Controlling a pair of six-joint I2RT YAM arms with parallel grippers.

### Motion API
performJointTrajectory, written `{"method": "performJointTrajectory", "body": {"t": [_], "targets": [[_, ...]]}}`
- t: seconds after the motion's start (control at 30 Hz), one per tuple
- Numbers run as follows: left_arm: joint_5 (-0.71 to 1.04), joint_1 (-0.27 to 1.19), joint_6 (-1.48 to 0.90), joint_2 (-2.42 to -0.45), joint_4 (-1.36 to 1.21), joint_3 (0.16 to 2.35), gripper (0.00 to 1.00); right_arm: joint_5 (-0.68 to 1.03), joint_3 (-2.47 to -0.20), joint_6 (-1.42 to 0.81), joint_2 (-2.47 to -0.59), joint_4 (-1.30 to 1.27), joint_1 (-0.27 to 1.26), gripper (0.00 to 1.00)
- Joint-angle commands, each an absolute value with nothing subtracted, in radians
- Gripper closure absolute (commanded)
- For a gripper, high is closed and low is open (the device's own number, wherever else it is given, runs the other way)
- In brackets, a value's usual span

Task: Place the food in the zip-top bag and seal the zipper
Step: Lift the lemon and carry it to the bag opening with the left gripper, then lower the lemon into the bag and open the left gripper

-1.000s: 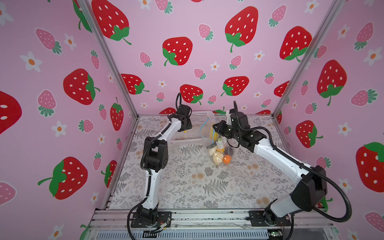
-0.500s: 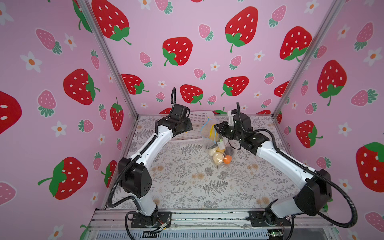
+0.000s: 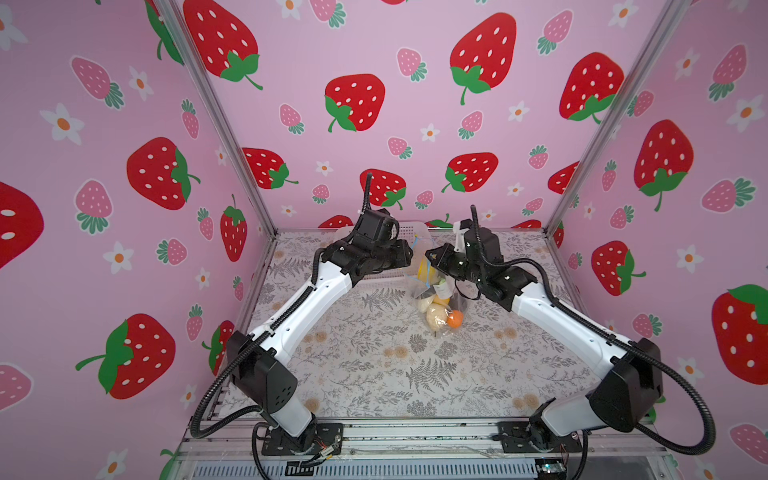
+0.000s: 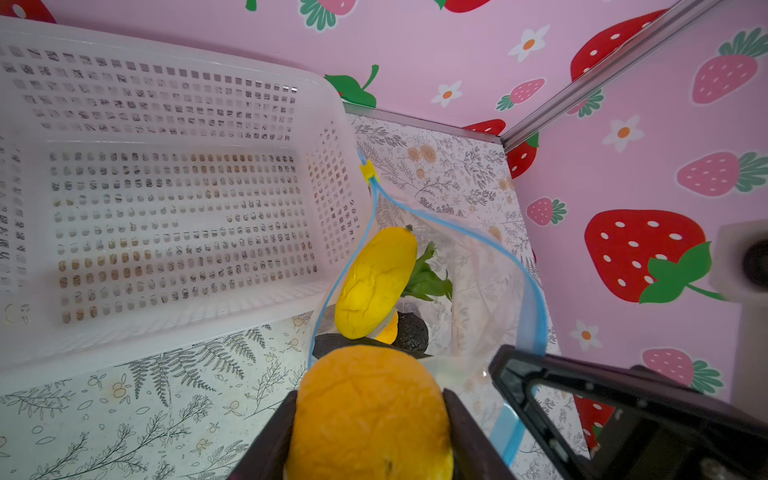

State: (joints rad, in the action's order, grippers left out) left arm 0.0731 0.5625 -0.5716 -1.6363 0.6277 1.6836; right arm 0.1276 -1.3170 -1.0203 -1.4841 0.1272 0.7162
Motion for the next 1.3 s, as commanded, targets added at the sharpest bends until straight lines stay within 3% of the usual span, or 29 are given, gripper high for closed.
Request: {"method": "performJointTrajectory", "body": {"t": [0.0, 0.63, 1.27], "targets": [[0.095, 0.57, -0.55, -1.67, 0.601, 1.718, 0.62, 0.115, -1.341, -1.024, -1.477, 0.104, 0.726, 0.93], [0.096, 0.588, -0.534, -1.751, 0.574, 1.776, 0.62, 0.105, -1.361, -1.014, -1.482, 0.12, 0.729, 0.93], [0.083, 0.591, -0.526, -1.764, 0.573, 1.778, 0.39, 0.098, -1.365, -1.007, -1.482, 0.123, 0.727, 0.93]]}}
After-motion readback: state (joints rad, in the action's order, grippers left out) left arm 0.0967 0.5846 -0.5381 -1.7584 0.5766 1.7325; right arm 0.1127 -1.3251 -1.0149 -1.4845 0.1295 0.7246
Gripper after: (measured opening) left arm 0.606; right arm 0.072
